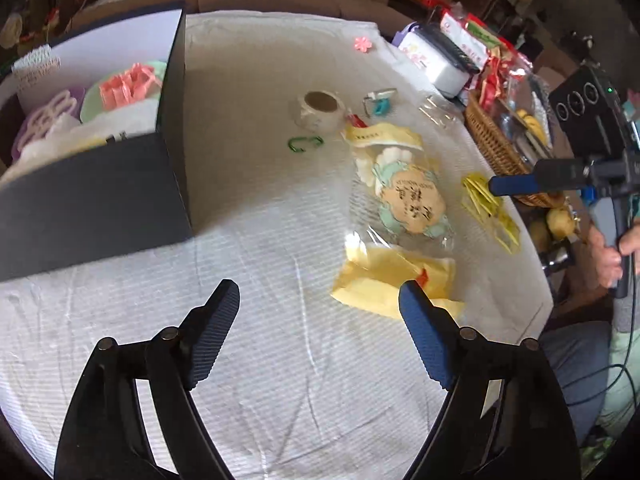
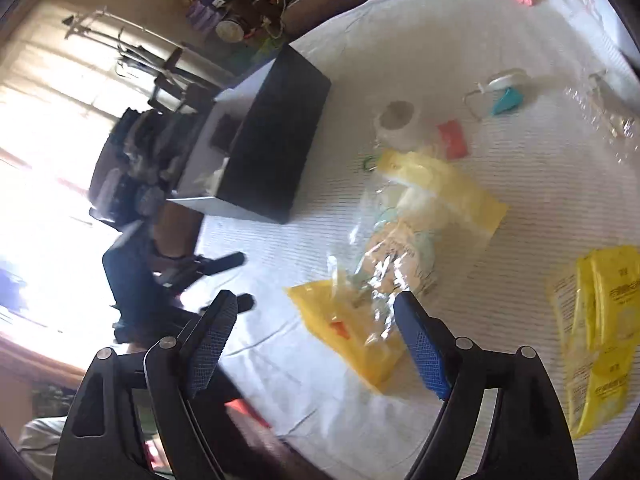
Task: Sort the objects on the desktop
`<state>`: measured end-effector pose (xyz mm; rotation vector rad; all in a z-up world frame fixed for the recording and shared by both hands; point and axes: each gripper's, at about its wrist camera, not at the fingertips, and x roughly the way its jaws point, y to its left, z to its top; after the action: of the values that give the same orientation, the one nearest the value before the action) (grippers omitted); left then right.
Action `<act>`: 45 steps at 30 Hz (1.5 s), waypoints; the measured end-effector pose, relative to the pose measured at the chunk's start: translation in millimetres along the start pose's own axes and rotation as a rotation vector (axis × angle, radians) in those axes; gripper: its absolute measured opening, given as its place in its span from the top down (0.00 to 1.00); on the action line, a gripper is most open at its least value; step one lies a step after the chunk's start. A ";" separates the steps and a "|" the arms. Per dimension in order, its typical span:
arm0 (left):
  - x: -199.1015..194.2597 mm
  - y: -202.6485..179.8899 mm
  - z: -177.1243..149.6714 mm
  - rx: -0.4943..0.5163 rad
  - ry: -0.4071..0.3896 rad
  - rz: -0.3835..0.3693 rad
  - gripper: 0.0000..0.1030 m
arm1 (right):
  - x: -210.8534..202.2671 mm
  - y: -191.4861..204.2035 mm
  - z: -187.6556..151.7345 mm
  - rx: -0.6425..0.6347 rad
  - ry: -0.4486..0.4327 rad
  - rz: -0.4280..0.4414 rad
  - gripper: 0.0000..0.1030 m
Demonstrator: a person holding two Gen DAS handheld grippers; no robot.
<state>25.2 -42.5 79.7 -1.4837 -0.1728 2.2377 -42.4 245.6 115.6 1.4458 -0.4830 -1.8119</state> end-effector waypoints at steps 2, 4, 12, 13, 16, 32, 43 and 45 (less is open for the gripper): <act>13.2 -7.5 -9.8 -0.055 0.045 -0.090 0.19 | -22.1 -0.3 5.3 -0.004 -0.116 -0.053 0.19; 29.1 -19.6 -13.5 -0.085 0.082 -0.144 0.19 | -29.2 -6.8 15.2 -0.008 -0.212 -0.173 0.18; 74.1 -15.3 7.2 -0.234 0.087 -0.134 0.11 | 44.3 -50.7 42.1 -0.046 -0.163 -0.385 0.18; 75.5 -17.6 10.6 -0.213 0.076 -0.124 0.13 | 49.0 -51.8 42.8 -0.051 -0.162 -0.383 0.20; 78.5 -31.6 20.0 -0.081 0.057 -0.066 0.46 | 55.2 -47.6 41.8 -0.070 -0.160 -0.377 0.54; 74.4 -23.1 42.5 -0.016 0.012 0.060 0.58 | 39.4 -37.4 -24.8 -0.060 0.028 -0.339 0.64; 77.8 -23.6 42.4 -0.010 0.016 0.080 0.58 | 15.7 -33.3 -7.8 -0.120 -0.146 -0.449 0.33; 79.8 -23.8 44.1 -0.012 0.018 0.083 0.58 | 22.0 -39.4 5.3 -0.137 -0.167 -0.470 0.29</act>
<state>-33.2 19.2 38.8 -1.5431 -0.1213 2.2917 -61.7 253.7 75.3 1.3989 -0.0946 -2.2986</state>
